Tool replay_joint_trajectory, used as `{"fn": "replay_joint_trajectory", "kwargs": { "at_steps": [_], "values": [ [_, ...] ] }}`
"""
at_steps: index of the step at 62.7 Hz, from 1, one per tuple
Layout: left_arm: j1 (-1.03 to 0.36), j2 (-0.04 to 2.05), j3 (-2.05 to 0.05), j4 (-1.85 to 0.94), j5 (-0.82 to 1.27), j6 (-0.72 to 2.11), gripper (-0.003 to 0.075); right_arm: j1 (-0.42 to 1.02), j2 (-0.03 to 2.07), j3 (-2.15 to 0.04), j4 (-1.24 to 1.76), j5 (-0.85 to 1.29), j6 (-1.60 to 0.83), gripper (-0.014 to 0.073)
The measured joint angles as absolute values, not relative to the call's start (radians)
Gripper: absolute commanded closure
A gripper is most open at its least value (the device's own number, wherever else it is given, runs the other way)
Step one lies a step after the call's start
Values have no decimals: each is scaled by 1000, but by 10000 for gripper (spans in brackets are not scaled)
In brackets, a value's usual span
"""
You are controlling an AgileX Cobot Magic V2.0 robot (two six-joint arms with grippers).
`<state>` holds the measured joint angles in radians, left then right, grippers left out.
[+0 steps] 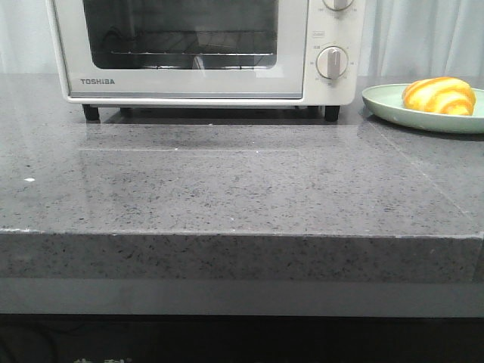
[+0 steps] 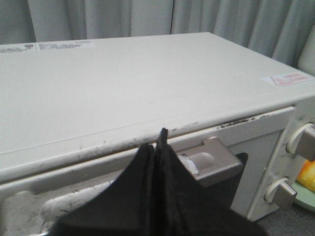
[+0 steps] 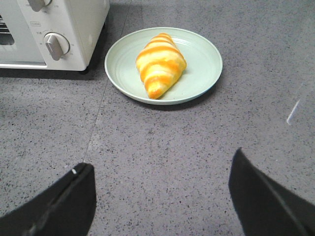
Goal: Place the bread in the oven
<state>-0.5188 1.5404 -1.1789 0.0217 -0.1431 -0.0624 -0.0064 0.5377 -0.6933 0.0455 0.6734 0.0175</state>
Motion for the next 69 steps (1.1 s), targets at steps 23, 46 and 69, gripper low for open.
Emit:
{"fn": "replay_joint_trajectory", "kwargs": {
  "at_steps": [23, 46, 69],
  "values": [
    [-526, 1527, -1196, 28, -26, -62, 738, -6, 538, -693, 46, 673, 18, 20],
    [-559, 1411, -1200, 9, 381, -62, 738, -6, 538, -693, 46, 673, 18, 20],
    [-556, 1276, -1187, 14, 674, -62, 738, -6, 538, -693, 46, 673, 18, 20]
  ]
}}
